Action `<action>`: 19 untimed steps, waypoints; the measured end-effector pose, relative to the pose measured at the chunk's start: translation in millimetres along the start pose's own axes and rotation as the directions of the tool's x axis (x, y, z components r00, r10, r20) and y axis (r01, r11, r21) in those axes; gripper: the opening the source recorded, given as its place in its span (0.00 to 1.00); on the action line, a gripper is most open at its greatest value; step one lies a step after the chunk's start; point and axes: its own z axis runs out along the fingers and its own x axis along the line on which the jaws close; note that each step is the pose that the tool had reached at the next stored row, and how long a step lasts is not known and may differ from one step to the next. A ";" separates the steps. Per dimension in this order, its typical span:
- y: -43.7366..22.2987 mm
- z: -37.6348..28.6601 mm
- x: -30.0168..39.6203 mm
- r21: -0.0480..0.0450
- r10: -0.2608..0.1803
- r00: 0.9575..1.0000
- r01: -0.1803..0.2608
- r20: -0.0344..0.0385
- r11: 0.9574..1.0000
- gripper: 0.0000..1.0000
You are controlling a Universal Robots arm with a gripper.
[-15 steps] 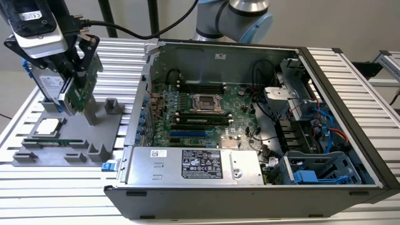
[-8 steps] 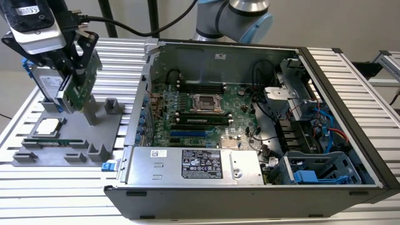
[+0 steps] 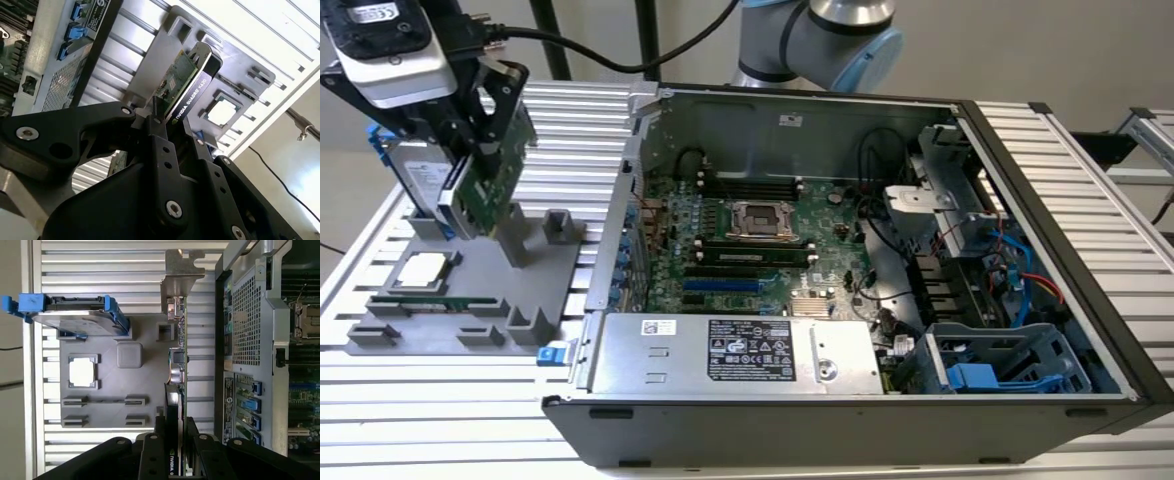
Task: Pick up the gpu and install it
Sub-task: 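Pick up the gpu and move the gpu toward the slot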
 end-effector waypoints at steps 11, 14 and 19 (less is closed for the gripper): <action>0.3 -6.7 -0.2 0.000 0.012 1.000 -0.012 0.001 1.000 0.00; 0.4 -9.3 -0.2 0.000 0.012 1.000 -0.012 0.001 1.000 0.00; 0.7 -13.6 -0.3 0.000 0.012 1.000 -0.012 0.001 1.000 0.00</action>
